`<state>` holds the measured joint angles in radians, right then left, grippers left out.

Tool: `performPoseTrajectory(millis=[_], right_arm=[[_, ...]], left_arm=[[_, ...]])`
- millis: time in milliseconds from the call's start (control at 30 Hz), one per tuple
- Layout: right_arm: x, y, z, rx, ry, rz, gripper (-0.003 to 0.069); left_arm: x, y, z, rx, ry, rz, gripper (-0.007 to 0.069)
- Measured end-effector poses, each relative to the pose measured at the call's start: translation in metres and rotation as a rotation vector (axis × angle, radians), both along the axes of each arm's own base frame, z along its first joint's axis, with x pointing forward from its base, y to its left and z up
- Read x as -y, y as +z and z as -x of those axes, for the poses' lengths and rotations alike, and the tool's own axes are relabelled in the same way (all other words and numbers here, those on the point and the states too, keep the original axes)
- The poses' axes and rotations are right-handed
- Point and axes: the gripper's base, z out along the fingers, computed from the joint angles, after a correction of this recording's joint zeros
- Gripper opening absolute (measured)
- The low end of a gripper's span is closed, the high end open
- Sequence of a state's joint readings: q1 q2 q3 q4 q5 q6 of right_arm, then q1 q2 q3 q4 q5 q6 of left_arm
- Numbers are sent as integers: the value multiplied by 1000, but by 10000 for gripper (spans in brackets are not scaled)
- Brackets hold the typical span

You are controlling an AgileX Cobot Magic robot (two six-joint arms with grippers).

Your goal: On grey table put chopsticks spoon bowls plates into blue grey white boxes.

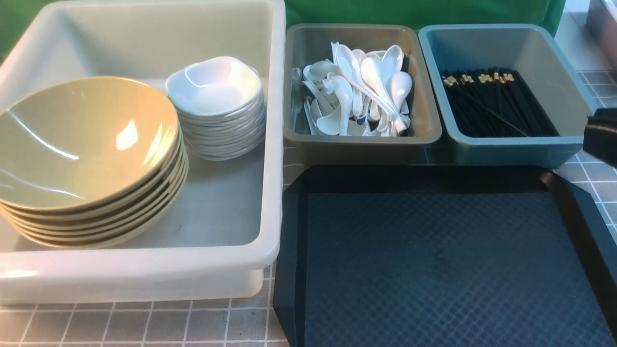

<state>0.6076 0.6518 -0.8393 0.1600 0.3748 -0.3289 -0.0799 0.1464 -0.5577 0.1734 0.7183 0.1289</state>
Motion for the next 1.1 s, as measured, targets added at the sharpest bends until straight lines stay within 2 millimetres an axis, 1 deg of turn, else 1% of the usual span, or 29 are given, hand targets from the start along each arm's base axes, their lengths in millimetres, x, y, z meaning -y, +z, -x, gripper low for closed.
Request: performPoseTrajectory(millis=[67,133,500,800,900,967,1067,1100], right_arm=[[0,0,0,-5,-3,-11,47],[0,0,0,-8,-4,-18,50],[0,-3,1,-31,0,-1,64],[0,-4,1,-35,0,1,72],[-1,-12,-2,-33,-7,-2,76],[0,-21,-2,-14,-18,-19,76],[4,-37,1,17,-36,-51,75],[9,-51,4,52,-64,-83,58]], left_arm=[[-1,-4,3,46,-1,-16,-10],[-1,-8,5,52,-1,-18,-10],[-1,-22,9,-90,10,-1,-10],[-1,-24,9,-116,4,12,-10],[-1,-24,9,-119,5,12,-10],[-1,-24,9,-119,5,12,-10],[-1,-24,9,-120,4,13,-10],[0,-25,9,-120,2,17,-10]])
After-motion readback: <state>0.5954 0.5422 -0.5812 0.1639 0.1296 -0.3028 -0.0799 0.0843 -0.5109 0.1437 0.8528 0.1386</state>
